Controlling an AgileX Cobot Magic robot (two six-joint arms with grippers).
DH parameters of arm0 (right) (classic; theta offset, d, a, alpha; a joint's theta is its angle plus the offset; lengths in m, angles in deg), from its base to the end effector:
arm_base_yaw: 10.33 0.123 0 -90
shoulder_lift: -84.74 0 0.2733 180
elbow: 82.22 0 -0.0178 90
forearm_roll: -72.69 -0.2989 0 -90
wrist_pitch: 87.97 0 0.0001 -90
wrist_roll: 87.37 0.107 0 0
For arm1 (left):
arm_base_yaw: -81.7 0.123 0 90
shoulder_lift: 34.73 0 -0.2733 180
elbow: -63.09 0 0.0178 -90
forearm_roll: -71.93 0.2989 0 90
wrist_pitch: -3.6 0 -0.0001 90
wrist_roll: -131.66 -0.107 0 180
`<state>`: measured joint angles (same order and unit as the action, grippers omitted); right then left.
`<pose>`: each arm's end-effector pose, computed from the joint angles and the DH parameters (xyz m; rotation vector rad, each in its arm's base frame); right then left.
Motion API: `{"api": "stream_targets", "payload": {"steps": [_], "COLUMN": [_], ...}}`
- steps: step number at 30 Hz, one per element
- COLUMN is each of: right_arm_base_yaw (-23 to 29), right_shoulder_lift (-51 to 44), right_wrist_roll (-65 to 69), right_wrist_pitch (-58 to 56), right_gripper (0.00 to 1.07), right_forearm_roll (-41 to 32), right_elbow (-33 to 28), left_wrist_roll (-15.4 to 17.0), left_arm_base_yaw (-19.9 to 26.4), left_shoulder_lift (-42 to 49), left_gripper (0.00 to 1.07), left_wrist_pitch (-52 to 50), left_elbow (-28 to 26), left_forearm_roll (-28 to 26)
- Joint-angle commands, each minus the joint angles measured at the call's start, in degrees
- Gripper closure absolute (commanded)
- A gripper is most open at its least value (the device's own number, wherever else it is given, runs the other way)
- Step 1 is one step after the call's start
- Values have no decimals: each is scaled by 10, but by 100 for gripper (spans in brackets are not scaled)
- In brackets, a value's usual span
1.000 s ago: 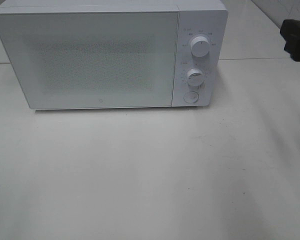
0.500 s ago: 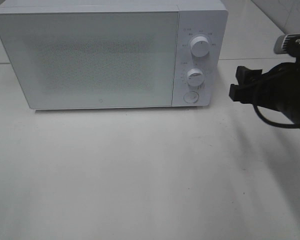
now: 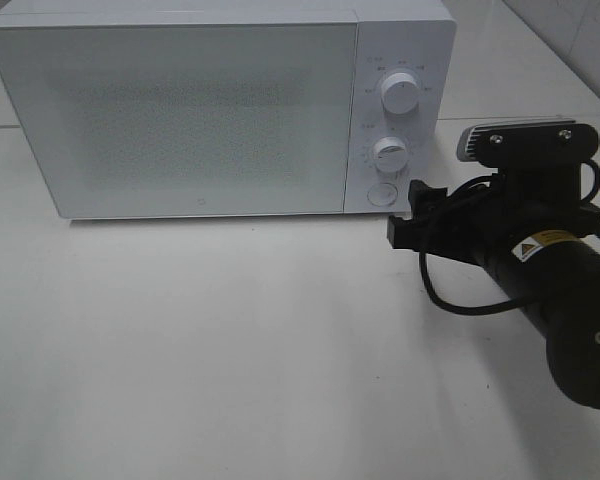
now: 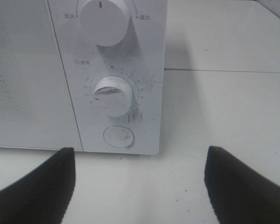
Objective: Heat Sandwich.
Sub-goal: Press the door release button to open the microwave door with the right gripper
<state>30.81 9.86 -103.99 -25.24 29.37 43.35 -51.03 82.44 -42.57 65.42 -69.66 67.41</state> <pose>0.2495 0.1314 0.0911 -0.0785 1.7739 0.0021 0.0595 -0.0067 0.2977 0.0402 2.0380 -0.0567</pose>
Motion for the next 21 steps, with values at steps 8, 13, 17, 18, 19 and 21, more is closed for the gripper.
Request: {"api": "stream_targets", "payload": {"steps": [8,13,17,18,19,21], "right_arm_base_yaw": [59,59,59,59,59,59], "right_shoulder_lift": [25,25,25,25,25,25], "right_wrist_roll": [-7,1,32,77,100,131], "right_wrist_pitch": [7,3,3,3,3,3], "right_gripper": [32,32,32,32,32,32], "right_forearm_roll": [-48,-48,-48,-48,-48,-48], "right_elbow": [25,25,25,25,25,25], "left_wrist_roll": [-1,-1,-1,-1,-1,-1], "left_arm_base_yaw": [2,2,2,2,2,2], "left_shoulder_lift": [3,3,3,3,3,3], "left_gripper": [10,10,10,10,10,10], "left_wrist_pitch": [-5,-5,-5,-5,-5,-5], "left_elbow": [1,1,1,1,1,1], "left_forearm_roll": [-1,-1,-1,-1,-1,-1]}}
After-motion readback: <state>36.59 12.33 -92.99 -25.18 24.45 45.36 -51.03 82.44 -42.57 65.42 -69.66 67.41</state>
